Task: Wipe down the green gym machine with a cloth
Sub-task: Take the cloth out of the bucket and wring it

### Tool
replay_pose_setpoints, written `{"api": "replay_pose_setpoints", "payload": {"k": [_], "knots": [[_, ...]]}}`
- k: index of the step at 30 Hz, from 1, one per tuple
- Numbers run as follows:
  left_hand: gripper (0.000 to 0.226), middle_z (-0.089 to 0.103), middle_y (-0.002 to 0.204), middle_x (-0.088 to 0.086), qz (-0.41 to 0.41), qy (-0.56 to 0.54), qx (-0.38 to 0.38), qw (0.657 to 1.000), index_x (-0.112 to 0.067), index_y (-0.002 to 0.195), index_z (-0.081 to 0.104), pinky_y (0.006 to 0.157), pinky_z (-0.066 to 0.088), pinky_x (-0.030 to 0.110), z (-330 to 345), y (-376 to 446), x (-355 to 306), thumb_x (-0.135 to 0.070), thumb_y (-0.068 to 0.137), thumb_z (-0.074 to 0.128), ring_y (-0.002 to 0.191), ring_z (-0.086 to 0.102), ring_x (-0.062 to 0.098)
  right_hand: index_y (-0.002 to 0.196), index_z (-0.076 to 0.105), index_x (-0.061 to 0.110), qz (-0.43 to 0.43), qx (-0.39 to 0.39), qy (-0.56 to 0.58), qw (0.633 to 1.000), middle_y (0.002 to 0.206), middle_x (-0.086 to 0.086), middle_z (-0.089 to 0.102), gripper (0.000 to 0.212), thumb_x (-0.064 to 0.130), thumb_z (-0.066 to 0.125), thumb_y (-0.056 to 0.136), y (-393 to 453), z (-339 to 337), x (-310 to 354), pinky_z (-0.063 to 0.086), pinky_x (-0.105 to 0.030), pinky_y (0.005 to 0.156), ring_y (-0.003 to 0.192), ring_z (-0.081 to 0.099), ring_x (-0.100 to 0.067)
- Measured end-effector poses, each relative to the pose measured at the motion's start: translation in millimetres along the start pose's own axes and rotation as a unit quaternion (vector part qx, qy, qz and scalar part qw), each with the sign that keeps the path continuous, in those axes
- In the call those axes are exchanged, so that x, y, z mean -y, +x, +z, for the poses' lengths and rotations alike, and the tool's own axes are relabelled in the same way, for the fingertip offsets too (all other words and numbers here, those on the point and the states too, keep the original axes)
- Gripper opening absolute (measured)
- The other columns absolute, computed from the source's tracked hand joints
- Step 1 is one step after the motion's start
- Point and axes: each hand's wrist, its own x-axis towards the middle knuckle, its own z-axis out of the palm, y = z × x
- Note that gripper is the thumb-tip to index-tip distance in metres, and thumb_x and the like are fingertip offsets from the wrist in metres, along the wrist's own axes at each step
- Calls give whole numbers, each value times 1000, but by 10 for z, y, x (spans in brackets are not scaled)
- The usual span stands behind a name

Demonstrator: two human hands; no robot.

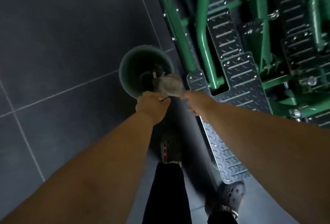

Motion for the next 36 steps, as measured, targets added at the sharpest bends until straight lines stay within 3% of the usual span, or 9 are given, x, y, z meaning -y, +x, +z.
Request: {"api": "replay_pose_setpoints", "payload": {"k": [4, 7, 9, 12, 17, 22, 27, 33, 36], "knots": [[51, 36, 160, 3, 40, 79, 15, 996, -39, 141, 61, 121, 33, 46, 168, 314, 81, -64, 97, 52, 146, 32, 34, 80, 49, 31, -33, -8, -99, 994, 81, 6, 43, 23, 33, 49, 103, 434, 136, -30, 40, -34, 79, 74, 43, -13], [59, 14, 174, 4, 35, 134, 77, 987, -42, 153, 49, 128, 20, 52, 360, 545, 129, -64, 99, 48, 158, 13, 37, 75, 32, 35, -80, 27, -200, 976, 83, 9, 37, 41, 16, 38, 111, 587, 203, -6, 37, -30, 75, 83, 40, -15], [66, 8, 176, 4, 44, 171, 88, 980, -37, 160, 39, 128, 18, 55, 452, 650, 154, -62, 100, 46, 159, 11, 37, 78, 39, 34, -95, 43, -220, 970, 95, 2, 44, 38, 14, 41, 110, 704, 192, -46, 38, -30, 78, 87, 41, -14], [69, 21, 173, 5, 62, 161, 43, 984, -27, 160, 39, 126, 22, 52, 553, 695, 177, -56, 99, 49, 155, 22, 36, 105, 59, 26, -76, 35, -151, 985, 93, 4, 50, 10, 26, 49, 107, 887, 169, -130, 41, -28, 77, 89, 49, -15], [66, 34, 168, 6, 61, 86, -10, 994, -20, 157, 46, 128, 20, 44, 578, 529, 134, -45, 96, 53, 152, 31, 32, 135, 64, 21, -66, 39, -115, 990, 123, -3, 66, 47, 37, 66, 90, 928, 134, -148, 48, -35, 97, 115, 61, -23], [66, 56, 152, 3, 62, -9, -78, 995, -16, 144, 63, 120, 37, 46, 521, 286, 33, -45, 87, 45, 140, 45, 32, 138, 51, 36, -118, 27, -143, 982, 127, 3, 61, 46, 31, 68, 95, 730, -34, -134, 53, -36, 95, 107, 60, -17], [55, 58, 149, 1, 106, -29, -87, 990, -14, 141, 65, 121, 37, 48, 364, 5, -213, -32, 90, 53, 142, 46, 31, 155, 9, 61, -210, 5, -253, 944, 152, -4, 47, 85, 38, 61, 92, 433, -301, -84, 55, -47, 102, 121, 61, -28], [56, 61, 146, -2, 140, -23, -95, 985, -17, 140, 68, 117, 42, 45, 171, -438, -585, -30, 88, 50, 131, 53, 28, 159, -12, 55, -280, -60, -349, 892, 151, -10, 42, 95, 30, 59, 102, -51, -591, -20, 53, -43, 97, 117, 62, -30], [49, 67, 133, -5, 153, -29, -106, 982, -20, 127, 76, 107, 49, 46, 43, -771, -835, -29, 87, 48, 119, 59, 25, 164, 3, 37, -308, -105, -391, 861, 170, -16, 7, 88, 13, 58, 101, -408, -770, -24, 53, -36, 86, 122, 55, -30]]}}
